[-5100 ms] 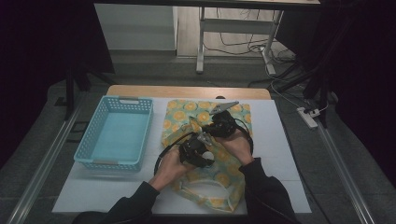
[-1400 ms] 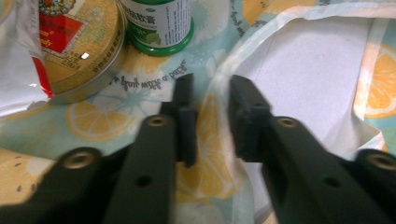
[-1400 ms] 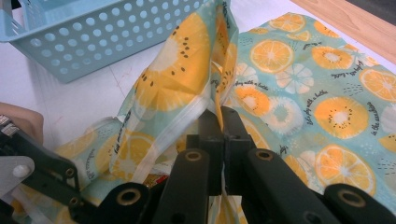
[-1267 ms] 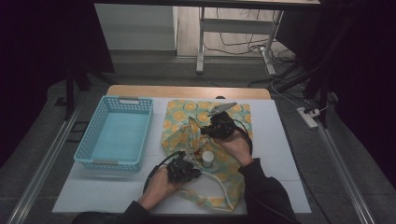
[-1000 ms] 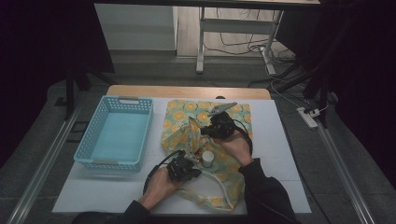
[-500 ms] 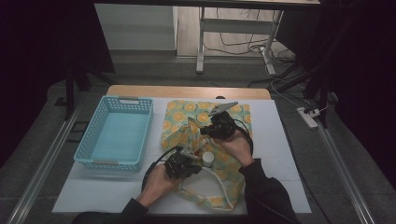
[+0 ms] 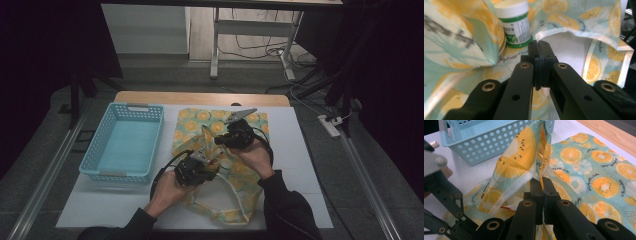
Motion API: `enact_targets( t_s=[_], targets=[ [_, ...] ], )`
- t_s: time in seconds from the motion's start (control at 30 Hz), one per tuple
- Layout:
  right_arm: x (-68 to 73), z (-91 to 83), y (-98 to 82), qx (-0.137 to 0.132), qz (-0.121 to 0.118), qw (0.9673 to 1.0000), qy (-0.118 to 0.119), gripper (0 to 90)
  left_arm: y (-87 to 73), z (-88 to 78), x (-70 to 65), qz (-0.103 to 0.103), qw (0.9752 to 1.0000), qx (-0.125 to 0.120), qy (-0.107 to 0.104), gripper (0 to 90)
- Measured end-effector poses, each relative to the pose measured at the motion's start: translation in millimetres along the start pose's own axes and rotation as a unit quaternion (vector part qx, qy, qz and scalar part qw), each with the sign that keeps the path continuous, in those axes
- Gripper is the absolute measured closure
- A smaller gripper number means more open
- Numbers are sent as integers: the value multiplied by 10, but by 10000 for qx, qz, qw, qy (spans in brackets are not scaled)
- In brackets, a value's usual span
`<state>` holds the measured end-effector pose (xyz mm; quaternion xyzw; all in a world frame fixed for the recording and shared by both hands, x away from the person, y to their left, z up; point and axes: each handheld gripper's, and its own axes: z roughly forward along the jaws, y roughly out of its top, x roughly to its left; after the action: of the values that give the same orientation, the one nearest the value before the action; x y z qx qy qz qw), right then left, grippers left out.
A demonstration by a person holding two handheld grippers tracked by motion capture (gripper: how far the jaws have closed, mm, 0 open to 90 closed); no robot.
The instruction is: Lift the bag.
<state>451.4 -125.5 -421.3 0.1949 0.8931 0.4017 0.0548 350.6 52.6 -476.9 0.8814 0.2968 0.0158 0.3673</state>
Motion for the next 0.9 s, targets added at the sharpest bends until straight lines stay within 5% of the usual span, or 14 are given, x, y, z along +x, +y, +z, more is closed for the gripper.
enact_targets(
  t_s=[0.47, 0.9],
  targets=[
    [66, -143, 88, 28, -98, 9999, -2, 900, 193, -257, 82, -128, 9996, -152, -177, 897],
    [113, -228, 172, 15, -139, 9999, 54, 900, 386, -510, 192, -95, 9998, -163, -118, 898]
  ],
)
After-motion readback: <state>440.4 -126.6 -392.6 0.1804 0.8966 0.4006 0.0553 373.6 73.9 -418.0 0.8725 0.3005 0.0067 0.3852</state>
